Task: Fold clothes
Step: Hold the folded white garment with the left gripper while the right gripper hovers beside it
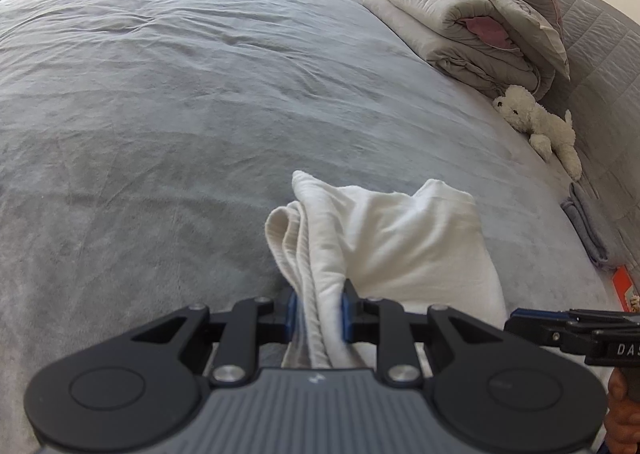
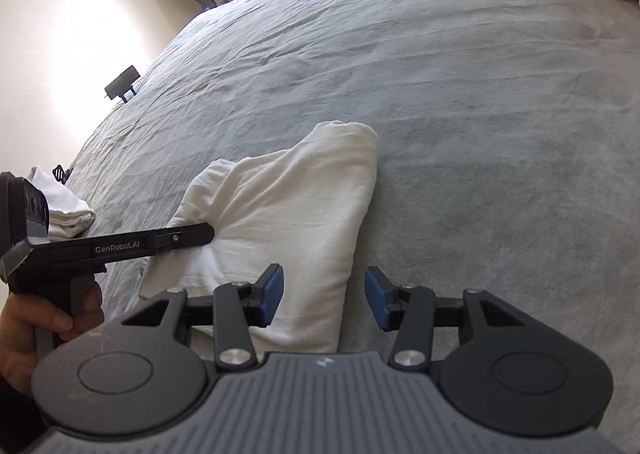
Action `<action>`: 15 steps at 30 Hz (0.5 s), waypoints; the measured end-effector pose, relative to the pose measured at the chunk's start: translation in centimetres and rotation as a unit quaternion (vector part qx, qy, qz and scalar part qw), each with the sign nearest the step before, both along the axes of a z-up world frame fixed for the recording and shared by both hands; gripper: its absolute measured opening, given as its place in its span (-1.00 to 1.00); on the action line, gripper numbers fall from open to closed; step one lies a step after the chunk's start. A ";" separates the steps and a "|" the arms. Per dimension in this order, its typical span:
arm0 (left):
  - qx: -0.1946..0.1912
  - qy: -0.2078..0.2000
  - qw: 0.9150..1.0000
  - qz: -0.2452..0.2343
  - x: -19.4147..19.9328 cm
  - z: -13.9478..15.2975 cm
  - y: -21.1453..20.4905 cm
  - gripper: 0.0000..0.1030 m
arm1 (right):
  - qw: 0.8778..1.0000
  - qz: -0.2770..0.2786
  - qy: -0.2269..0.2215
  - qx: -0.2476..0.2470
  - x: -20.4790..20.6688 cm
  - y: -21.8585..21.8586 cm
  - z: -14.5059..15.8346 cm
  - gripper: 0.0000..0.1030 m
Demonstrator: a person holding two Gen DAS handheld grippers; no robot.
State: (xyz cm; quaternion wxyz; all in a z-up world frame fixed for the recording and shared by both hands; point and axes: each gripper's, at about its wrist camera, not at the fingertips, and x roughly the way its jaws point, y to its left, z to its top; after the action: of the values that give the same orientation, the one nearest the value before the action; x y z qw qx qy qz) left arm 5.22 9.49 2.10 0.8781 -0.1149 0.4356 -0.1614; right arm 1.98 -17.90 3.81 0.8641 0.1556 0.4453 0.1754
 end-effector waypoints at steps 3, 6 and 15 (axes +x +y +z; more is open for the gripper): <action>-0.001 0.000 1.000 0.000 0.0 0.0 0.1 -0.58 | 1.000 -0.015 0.009 0.005 0.9 0.2 -0.6 -0.04; -0.003 0.001 1.000 0.000 0.0 0.1 0.2 -0.58 | 1.000 -0.025 0.008 0.007 1.4 0.3 -1.0 -0.04; 0.011 -0.010 1.000 0.001 -0.2 0.1 -0.3 -0.58 | 0.998 -0.052 -0.040 -0.003 1.2 1.9 -2.1 0.00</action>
State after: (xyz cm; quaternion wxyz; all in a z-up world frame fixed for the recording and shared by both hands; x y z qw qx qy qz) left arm 5.02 9.14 2.21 0.8839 -0.1045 0.4280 -0.1568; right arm 3.16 -16.00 1.69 0.8897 0.1686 0.4020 0.1353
